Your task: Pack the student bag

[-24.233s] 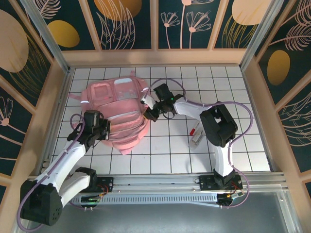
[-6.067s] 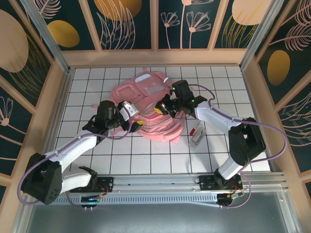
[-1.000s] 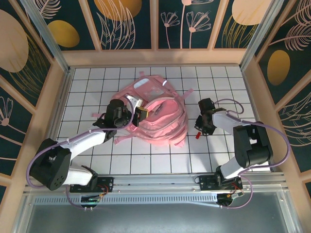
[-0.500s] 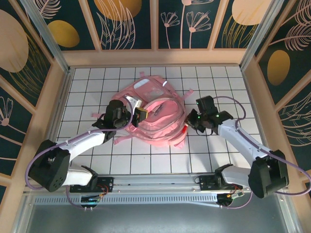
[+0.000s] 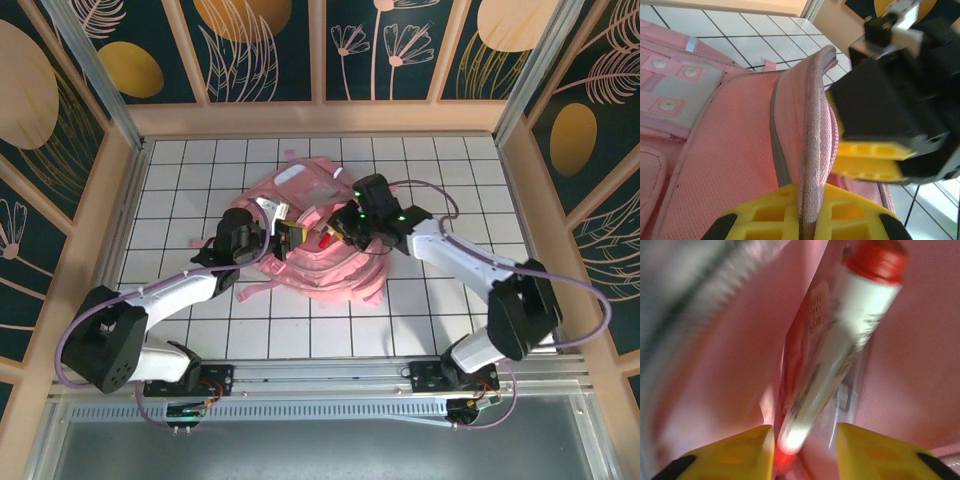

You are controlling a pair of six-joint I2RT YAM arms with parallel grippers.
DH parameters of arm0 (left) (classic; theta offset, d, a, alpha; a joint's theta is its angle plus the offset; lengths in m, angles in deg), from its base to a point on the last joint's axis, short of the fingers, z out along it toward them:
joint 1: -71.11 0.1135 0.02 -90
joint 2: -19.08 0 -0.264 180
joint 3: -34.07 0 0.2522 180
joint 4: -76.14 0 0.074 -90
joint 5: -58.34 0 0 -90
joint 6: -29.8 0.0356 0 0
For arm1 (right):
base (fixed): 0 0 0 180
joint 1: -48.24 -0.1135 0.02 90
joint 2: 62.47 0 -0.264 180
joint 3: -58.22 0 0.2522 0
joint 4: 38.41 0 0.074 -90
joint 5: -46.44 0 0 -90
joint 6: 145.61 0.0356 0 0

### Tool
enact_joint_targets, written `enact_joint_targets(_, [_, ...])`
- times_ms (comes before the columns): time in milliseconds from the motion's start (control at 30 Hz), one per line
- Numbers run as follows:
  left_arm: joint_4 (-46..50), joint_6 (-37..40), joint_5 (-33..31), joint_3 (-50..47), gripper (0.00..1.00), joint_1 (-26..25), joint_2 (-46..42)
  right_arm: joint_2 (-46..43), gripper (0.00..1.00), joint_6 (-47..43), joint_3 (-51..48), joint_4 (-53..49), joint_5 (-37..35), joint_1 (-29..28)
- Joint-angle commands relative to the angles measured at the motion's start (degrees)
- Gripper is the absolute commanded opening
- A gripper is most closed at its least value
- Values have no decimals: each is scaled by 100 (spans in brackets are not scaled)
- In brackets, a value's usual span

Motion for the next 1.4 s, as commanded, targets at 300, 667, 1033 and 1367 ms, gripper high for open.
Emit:
enact_joint_targets(300, [-934,-321,135,16,0,-23,-358,-485,61,-539,-271,-390,-270,110])
enact_joint_targets(667, [-504,324,294,28,0,-99,-649,-569,18,-1898,-607,10,529,425])
enact_joint_targets(1033, [-656,309,323,7,0,-284,-561,757,9,-1513,-504,1655,945,238])
enact_joint_targets(1367, [-864,139,273,-122,0,-380,-481,1267,16,-1056,-530,3122,1269,206])
